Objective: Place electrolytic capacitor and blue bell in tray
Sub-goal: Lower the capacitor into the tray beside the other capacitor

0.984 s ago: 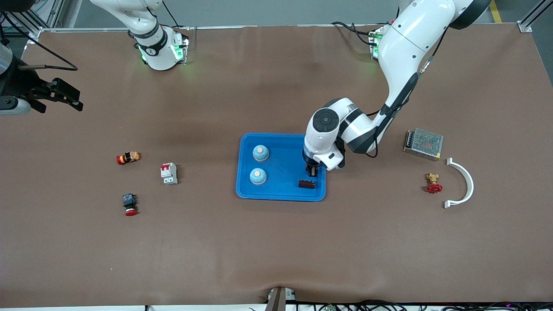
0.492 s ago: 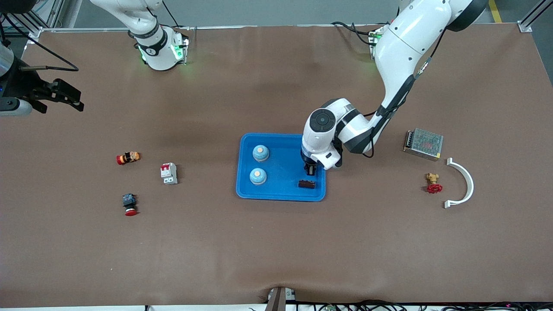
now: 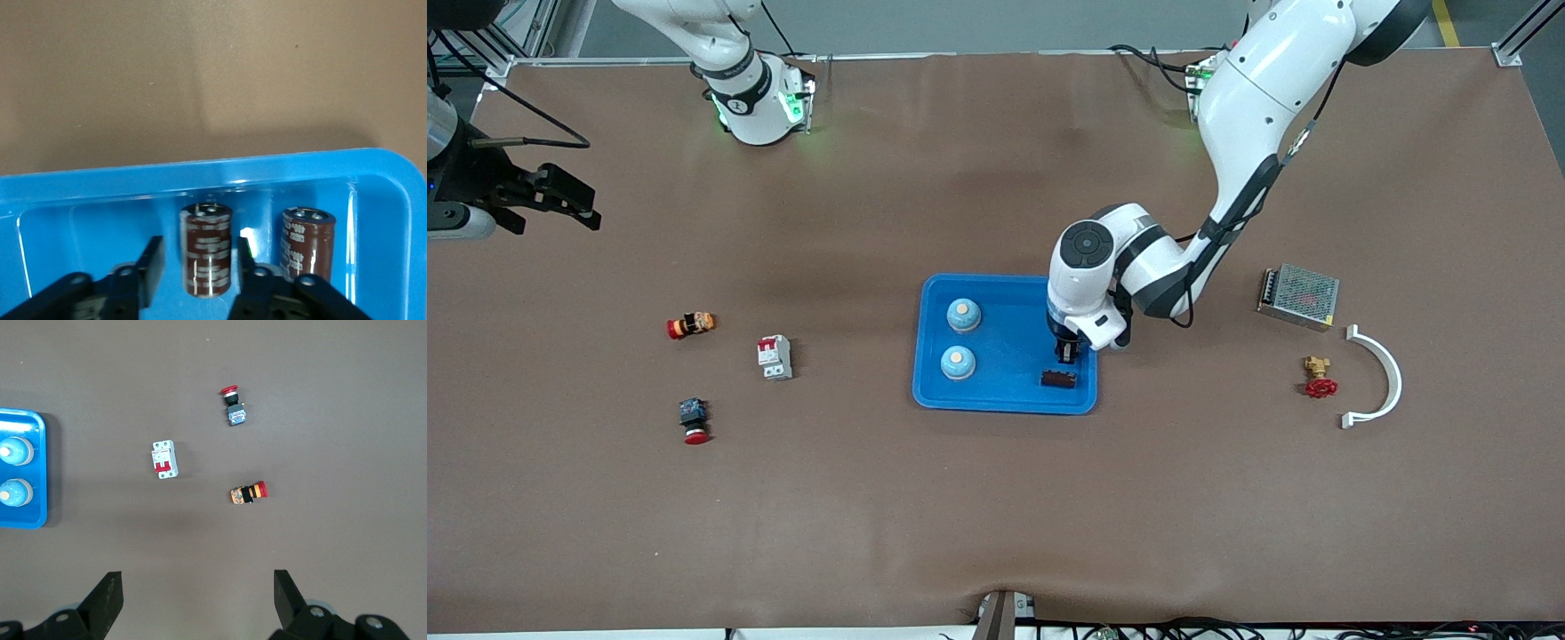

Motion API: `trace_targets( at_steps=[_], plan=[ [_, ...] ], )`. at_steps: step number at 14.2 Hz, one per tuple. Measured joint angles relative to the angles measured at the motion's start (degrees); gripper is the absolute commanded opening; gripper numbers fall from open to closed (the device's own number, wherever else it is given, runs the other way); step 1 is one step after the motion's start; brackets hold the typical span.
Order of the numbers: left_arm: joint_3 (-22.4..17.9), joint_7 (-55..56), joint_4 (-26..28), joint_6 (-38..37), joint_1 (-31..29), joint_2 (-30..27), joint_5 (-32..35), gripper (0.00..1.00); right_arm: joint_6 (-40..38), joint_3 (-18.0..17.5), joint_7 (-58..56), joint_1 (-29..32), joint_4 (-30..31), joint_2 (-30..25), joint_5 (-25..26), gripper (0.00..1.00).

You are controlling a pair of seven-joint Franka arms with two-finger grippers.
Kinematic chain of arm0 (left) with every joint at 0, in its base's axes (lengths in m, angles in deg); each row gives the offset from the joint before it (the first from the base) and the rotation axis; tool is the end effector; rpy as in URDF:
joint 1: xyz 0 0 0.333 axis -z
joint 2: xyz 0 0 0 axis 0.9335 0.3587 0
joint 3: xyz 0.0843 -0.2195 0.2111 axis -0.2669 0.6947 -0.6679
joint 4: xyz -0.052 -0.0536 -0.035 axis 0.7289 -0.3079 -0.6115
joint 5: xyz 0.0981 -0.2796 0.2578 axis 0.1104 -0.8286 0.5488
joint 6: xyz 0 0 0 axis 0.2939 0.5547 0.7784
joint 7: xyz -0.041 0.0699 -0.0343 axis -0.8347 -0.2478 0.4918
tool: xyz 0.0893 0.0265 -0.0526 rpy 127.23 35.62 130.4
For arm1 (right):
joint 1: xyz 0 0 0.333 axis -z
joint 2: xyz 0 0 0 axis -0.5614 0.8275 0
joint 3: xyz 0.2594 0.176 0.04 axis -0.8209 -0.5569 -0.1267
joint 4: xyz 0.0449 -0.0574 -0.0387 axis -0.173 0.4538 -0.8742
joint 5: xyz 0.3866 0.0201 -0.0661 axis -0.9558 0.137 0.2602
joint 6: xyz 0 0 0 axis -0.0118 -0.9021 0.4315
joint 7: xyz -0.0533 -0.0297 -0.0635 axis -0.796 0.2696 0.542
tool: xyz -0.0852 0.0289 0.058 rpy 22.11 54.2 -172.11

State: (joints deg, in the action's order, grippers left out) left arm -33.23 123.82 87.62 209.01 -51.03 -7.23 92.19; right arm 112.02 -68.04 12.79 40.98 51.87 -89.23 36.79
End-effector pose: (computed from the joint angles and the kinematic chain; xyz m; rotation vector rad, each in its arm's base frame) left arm 0.5211 -0.4110 0.1869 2.2991 2.0368 0.1004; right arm 0.5202 0.0006 0.6105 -3.1258 -0.0606 0.0282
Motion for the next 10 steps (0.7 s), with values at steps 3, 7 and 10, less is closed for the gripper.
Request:
trace_targets(
  at_steps=[3,7,10],
  plan=[
    [0.00,0.00,-0.38,-0.08,0.00,0.00,0.01,1.00,0.00,-0.01,0.00,0.00,0.00,0.02,0.00,1.00],
    [0.02,0.31,-0.95,-2.13,0.00,-0.10,0.01,1.00,0.00,-0.03,0.00,0.00,0.00,0.04,0.00,1.00],
    [0.23,0.44,-1.79,-4.89,0.00,-0.79,0.01,1.00,0.00,-0.02,0.00,0.00,-0.08,0.04,0.00,1.00]
  ],
)
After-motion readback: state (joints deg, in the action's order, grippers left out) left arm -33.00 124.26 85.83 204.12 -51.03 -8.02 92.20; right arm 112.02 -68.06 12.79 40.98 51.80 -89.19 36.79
